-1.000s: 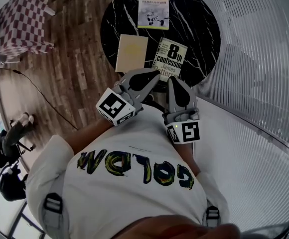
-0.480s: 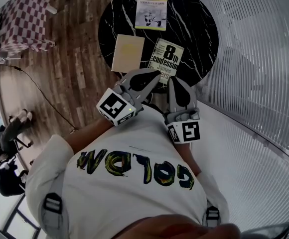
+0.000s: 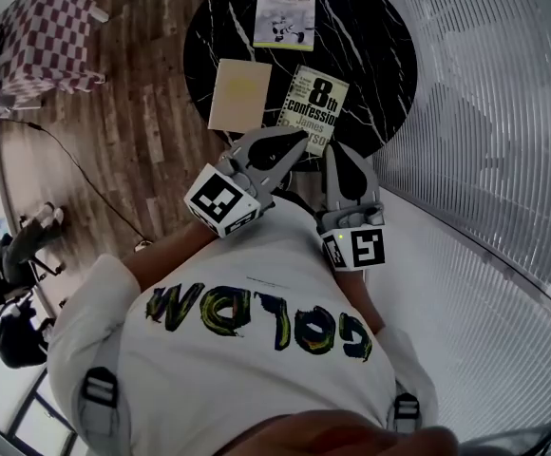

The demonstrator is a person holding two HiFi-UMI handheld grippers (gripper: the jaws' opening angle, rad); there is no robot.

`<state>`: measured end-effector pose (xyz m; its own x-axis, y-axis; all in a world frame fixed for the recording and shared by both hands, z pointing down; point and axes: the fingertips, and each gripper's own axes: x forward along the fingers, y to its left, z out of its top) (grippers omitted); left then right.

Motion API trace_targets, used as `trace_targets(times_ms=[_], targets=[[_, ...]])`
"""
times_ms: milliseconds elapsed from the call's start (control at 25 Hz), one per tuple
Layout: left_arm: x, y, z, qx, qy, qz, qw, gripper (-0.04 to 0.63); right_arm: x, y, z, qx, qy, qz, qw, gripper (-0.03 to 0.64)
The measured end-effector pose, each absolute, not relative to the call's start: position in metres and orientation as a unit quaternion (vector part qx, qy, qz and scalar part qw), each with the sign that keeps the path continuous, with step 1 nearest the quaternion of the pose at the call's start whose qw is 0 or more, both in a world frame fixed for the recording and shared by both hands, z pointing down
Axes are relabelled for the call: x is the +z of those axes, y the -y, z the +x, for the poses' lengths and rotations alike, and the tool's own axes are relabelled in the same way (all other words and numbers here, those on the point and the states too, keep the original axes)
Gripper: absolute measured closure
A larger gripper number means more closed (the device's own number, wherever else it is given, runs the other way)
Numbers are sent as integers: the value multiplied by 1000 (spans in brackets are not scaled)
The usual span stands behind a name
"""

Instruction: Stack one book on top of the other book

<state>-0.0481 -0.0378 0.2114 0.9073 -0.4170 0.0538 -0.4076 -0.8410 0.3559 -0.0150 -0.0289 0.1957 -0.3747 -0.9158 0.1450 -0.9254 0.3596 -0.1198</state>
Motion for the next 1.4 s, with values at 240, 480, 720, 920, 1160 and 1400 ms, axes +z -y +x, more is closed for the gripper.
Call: trace_targets(times_ms=[240, 480, 720, 920, 1160, 1400], targets=[[234, 31, -46, 12, 216, 953, 211, 594, 216, 21, -11, 124, 817, 563, 33, 614], [257, 25, -46, 29, 217, 948, 232, 594, 238, 13, -10, 156, 811, 562, 30, 614], [259, 27, -46, 33, 216, 949, 229, 594, 236, 14, -8, 160, 811, 563, 15, 614], [263, 32, -46, 44, 212, 950, 226, 594, 237, 16, -6, 156, 807, 569, 20, 614], [272, 36, -45, 51, 210, 951, 222, 594, 247, 20, -4, 160, 806, 570, 28, 614], [280, 43, -41, 57, 208, 951, 220, 594, 257, 24, -2, 164, 799, 577, 40, 614]])
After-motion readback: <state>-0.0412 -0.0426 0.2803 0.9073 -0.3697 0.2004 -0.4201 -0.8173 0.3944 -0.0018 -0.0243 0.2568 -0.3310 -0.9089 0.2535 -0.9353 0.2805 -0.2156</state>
